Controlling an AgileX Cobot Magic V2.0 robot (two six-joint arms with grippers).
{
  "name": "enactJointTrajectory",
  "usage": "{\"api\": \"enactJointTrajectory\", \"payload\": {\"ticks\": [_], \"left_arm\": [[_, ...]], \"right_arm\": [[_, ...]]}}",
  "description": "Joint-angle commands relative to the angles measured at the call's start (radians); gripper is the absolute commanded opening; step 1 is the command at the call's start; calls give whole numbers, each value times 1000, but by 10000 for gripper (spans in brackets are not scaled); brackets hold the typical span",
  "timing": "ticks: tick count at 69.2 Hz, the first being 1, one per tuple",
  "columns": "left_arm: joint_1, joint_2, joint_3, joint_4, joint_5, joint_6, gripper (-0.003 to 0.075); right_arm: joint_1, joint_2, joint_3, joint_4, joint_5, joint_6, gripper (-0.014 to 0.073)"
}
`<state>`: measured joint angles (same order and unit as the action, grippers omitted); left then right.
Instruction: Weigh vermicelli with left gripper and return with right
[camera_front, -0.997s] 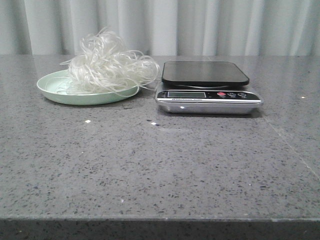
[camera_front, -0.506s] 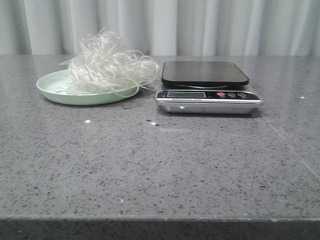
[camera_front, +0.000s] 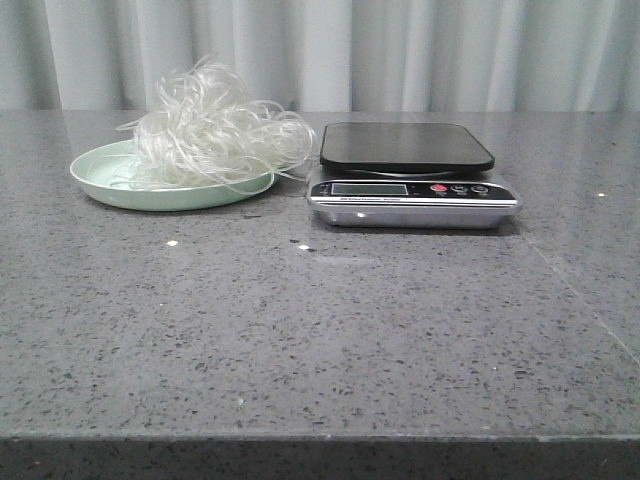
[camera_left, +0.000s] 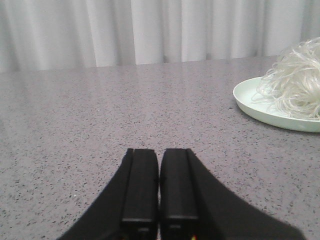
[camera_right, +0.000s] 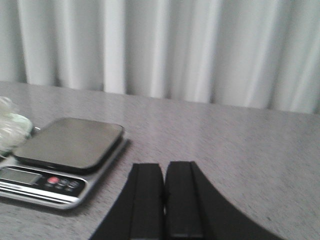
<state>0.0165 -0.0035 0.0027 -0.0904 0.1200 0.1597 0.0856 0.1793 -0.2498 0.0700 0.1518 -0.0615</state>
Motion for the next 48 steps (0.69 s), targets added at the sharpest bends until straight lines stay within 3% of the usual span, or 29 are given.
{"api": "enactJointTrajectory", "payload": {"ticks": [1, 13, 28, 48], "left_arm": [[2, -21, 8, -2, -81, -6, 136], [2, -21, 8, -2, -81, -6, 136], [2, -21, 8, -2, -81, -6, 136], [2, -21, 8, -2, -81, -6, 136]], "right_arm": [[-67, -4, 11, -15, -73, -5, 151], [-137, -75, 106, -14, -97, -5, 151], [-142, -212, 275, -13, -194, -5, 151], [-140, -206, 270, -10, -129, -5, 151]]}}
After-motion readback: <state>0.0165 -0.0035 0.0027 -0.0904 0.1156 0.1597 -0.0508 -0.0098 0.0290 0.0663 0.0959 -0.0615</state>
